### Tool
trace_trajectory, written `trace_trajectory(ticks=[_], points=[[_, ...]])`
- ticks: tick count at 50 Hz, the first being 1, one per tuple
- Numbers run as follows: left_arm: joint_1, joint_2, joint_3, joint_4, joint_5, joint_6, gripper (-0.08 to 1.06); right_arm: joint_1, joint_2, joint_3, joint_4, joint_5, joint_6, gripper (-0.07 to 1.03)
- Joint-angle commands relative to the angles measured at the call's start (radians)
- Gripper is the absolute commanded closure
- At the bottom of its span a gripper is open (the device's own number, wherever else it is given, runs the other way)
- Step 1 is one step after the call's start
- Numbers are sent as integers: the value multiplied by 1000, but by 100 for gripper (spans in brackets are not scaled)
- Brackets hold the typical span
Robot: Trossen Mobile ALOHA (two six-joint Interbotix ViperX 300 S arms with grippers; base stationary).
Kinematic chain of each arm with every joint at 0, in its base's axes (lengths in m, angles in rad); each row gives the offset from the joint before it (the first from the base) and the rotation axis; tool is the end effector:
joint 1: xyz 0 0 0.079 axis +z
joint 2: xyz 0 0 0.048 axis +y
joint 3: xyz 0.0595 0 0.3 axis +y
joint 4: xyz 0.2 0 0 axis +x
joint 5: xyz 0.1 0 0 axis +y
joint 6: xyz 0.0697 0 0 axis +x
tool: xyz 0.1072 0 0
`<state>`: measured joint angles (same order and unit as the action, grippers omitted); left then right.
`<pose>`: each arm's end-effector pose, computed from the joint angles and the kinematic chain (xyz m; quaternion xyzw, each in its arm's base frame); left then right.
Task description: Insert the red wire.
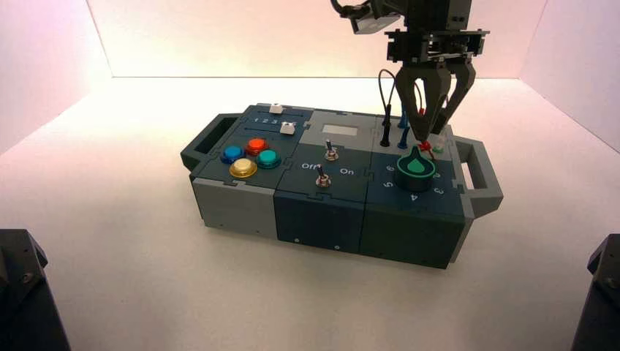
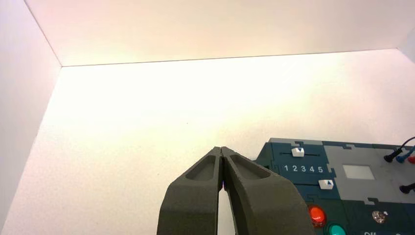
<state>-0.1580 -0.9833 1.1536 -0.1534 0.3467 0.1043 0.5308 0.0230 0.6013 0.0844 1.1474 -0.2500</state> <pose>0.2285 -0.0457 0.2052 -0.0058 0.2554 -0.0962 0.9620 0.2301 0.1509 0.0773 -0.2380 0.7295 0.2694 0.5819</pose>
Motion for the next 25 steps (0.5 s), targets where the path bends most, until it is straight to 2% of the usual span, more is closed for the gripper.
trace_trajectory(ticks=[1,25], points=[[-2,5,-28,-2,-9,0,101,6,2,-32,-9,-3,-9,46],[-2,-8,-28,-2,-9,0,101,14,44,-75,-34,8,-9,46]])
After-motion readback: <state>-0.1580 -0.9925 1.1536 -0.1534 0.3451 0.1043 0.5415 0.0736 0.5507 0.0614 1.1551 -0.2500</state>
